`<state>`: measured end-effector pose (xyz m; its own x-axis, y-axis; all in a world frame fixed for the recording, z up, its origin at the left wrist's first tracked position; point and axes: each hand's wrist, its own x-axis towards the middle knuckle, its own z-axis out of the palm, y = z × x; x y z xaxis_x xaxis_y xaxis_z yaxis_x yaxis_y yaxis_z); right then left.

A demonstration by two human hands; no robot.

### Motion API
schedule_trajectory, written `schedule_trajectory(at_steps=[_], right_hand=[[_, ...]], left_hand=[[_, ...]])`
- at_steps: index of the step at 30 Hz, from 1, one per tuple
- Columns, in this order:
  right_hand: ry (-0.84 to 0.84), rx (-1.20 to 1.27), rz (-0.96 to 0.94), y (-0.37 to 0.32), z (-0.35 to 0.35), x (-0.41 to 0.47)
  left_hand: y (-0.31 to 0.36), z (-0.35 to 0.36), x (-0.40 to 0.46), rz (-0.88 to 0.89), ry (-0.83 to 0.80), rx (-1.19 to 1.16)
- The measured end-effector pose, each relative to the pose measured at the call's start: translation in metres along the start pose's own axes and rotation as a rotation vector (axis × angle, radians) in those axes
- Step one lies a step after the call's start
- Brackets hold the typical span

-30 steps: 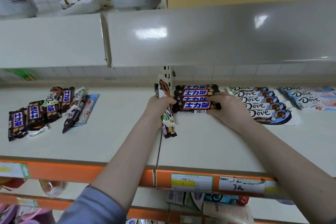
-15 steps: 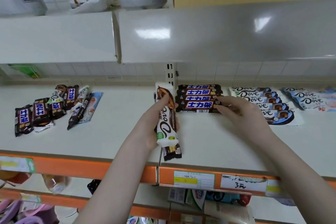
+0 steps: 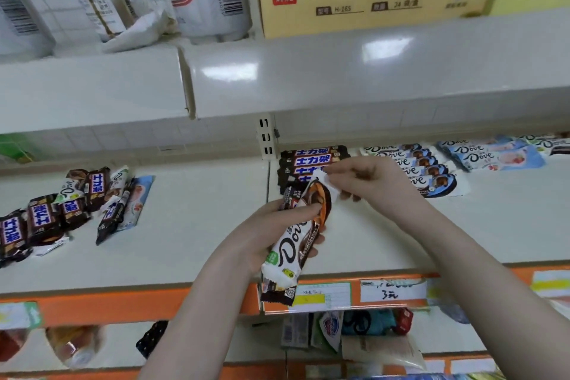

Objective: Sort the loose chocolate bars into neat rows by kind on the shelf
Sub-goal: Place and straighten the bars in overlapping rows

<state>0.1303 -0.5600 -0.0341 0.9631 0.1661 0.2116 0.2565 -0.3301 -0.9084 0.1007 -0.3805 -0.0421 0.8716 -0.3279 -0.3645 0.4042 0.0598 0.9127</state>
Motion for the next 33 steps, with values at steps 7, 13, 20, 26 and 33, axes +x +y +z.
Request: schedule_trajectory(at_steps=[7,13,20,26,33], right_hand=[[0.188,0.029,0.058,0.015,-0.017,-0.026],[0.336,0.121,0.121,0.053,-0.076,-0.056],[0.3,0.045,0.103,0.093,-0.185,-0.092],[0.164,-0.231,-0.119,0.114,-0.281,-0.115],[0.057,-0.693,-0.38,0.138,-0.332,-0.119]], left_hand=[[-0.002,0.013,0.003,-0.027,-0.127,0.059],[-0.006,0.052,0.019,0.036,0.038,-0.031],[-0.012,0.171,0.054,0.167,0.172,-0.123],[-0.019,0.275,0.089,0.135,0.169,-0.133],[-0.024,0.334,0.106,0.109,0.183,-0.167]])
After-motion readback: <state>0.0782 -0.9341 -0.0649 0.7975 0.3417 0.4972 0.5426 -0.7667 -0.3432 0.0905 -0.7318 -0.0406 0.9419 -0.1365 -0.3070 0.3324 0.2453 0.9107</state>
